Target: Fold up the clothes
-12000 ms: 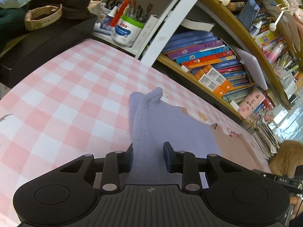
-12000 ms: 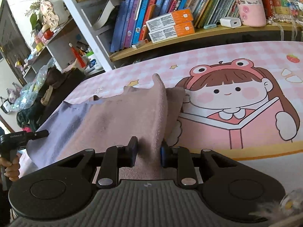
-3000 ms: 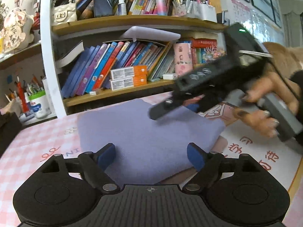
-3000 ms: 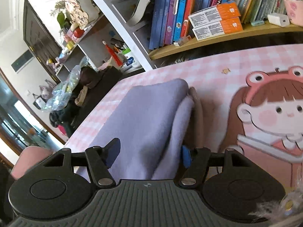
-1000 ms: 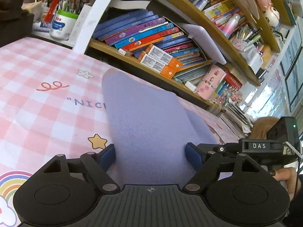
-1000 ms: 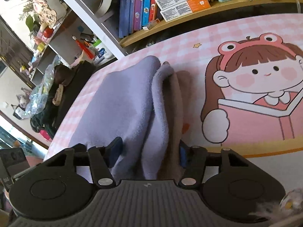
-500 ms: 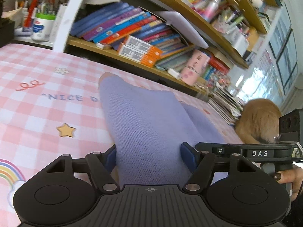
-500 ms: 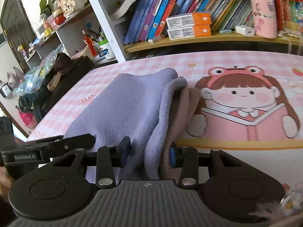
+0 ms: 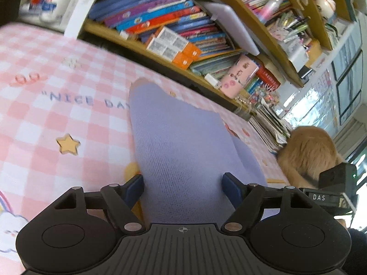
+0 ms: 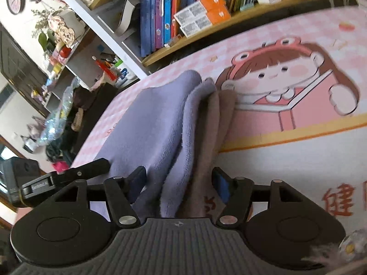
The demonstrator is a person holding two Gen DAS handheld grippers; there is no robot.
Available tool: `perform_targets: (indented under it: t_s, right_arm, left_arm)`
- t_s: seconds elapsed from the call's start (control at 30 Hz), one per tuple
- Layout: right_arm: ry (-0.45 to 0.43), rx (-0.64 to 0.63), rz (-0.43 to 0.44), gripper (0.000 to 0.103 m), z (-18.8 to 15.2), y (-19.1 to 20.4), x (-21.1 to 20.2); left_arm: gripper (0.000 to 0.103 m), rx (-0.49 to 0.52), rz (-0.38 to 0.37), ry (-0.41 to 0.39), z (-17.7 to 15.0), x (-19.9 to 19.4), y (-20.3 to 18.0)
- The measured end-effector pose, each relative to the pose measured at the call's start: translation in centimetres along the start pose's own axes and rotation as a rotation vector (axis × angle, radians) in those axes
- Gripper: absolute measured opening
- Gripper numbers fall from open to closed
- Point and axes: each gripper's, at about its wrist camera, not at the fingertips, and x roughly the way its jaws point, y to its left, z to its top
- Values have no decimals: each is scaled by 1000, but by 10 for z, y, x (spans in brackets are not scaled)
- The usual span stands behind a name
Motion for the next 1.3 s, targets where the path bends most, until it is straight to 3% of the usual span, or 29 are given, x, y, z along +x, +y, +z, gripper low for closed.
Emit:
perform_targets:
  t_s: [0.2,0.4,0.77,1.07,1.3]
  right_arm:
    - [10,-56,11,47,0,7,8]
    - [-58,-171,2,34,-1,20,0]
    - [-177,-384,-90,33,63,46,20]
    - [-180,-467,-129,33,130,35,78]
    - [-170,-484,-147,33,156,10,113]
  left_arm:
    - [65,41,11,1,0,3,-11]
    - [60,109,18,-24,6,2,-26]
    - [61,146,-24,-121,67,30,-8]
    - [61,107,-16,-155,112,83,34]
    - [61,94,3,-138,128,124,54]
